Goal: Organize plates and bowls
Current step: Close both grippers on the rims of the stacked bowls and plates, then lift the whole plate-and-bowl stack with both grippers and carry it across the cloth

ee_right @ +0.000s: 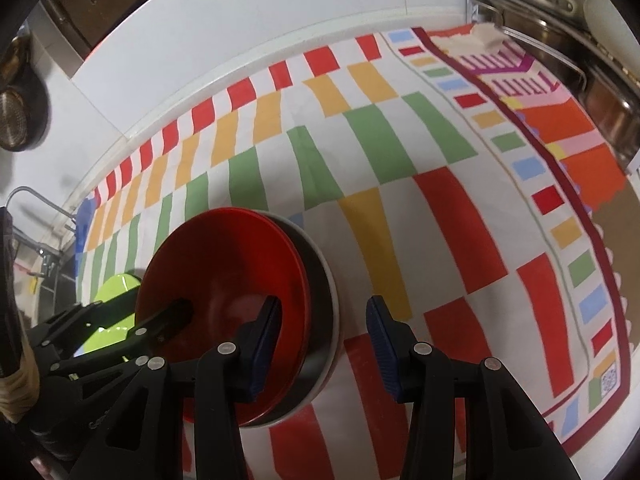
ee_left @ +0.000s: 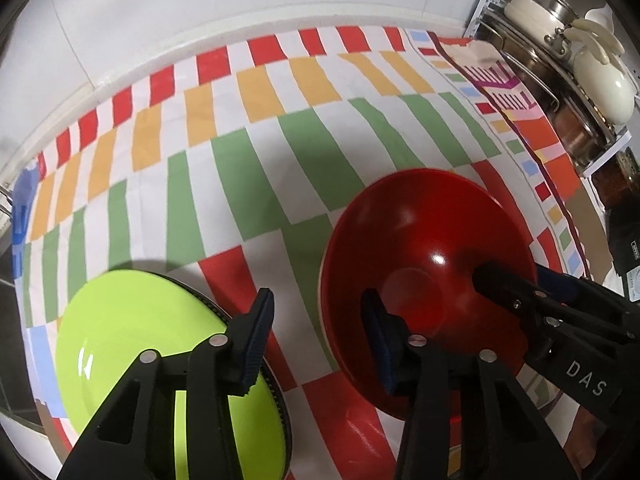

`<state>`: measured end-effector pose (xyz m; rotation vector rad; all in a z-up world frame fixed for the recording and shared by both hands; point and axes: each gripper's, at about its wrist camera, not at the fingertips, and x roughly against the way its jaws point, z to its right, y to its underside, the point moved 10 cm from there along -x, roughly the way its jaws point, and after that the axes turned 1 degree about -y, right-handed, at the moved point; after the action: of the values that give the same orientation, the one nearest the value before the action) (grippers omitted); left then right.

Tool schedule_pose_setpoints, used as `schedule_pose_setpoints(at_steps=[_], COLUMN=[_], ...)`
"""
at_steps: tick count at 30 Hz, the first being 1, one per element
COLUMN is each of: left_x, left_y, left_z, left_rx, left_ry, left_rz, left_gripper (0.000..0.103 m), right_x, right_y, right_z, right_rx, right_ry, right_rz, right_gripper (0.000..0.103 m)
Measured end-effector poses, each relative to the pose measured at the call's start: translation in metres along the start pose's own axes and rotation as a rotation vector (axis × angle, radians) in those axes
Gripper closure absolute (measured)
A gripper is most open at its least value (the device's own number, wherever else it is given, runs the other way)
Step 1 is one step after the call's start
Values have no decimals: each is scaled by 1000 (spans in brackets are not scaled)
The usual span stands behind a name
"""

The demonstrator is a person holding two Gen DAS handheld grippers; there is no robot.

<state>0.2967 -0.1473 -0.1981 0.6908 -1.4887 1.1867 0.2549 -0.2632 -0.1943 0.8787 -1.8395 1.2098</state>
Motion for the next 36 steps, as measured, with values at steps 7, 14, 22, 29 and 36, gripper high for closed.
schedule_pose_setpoints(at_steps=[7, 14, 22, 29, 36], left_x=[-13, -15, -13, 4, 38], left_y=[9, 9, 10, 11, 20], left_z=[9, 14, 11, 1, -25], left_rx=[34, 61, 90, 134, 221], left_ry=[75, 110, 87, 60, 33], left_rz=[-63, -81, -84, -43, 31], left_gripper=[68, 72, 73, 72, 72], right_x=[-10, -19, -17, -14, 2], right_y=[11, 18, 18, 19, 12], right_z=[3, -1, 0, -7, -30], right_rx=[-40, -73, -115, -113, -35], right_ry=[-15, -44, -24, -40, -76], right_rz=[-49, -96, -107, -122, -91], right_gripper=[61, 71, 75, 76, 76])
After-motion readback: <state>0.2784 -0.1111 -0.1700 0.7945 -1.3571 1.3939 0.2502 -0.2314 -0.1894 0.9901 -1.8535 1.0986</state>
